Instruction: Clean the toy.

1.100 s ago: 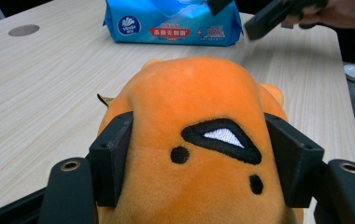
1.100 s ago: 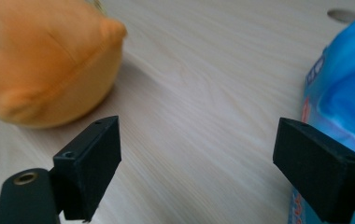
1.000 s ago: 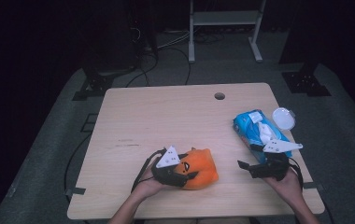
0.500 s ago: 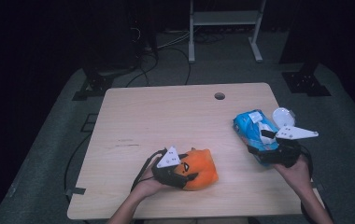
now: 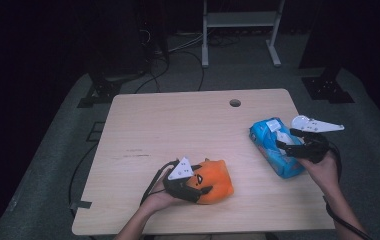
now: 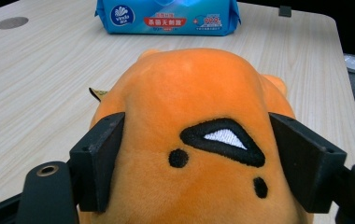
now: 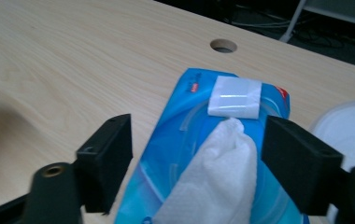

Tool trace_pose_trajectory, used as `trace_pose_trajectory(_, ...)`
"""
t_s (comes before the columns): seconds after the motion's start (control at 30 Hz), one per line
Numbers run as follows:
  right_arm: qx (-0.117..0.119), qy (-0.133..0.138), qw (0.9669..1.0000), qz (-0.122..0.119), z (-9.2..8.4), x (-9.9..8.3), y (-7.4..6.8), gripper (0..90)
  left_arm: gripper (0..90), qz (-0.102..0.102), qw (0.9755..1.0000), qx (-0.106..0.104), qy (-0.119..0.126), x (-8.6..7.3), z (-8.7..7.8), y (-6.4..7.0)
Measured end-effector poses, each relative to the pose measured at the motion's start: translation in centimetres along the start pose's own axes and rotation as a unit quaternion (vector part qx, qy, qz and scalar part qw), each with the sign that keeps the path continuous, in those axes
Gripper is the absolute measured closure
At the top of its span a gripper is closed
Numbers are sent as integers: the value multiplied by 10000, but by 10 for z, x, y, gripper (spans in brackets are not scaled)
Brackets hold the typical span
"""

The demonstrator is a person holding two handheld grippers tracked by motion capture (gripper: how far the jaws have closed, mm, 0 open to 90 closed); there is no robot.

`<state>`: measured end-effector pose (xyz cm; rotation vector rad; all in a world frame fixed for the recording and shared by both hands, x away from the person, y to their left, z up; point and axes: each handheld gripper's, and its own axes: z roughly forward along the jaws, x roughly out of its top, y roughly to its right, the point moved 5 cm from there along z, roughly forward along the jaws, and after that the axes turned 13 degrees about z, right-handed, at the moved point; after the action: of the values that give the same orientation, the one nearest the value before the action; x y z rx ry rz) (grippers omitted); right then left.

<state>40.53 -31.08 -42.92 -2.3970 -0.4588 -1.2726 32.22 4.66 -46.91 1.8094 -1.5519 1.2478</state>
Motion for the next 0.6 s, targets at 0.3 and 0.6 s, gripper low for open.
trace_pose_trajectory(0.3,-436,-289,9986,26,20,-13,13,548,217,-37,10000,-25,46,-1,1,0)
trace_pose_trajectory(0.6,-592,-319,9975,221,22,-21,20,809,210,14,10000,0,7,0,2,1)
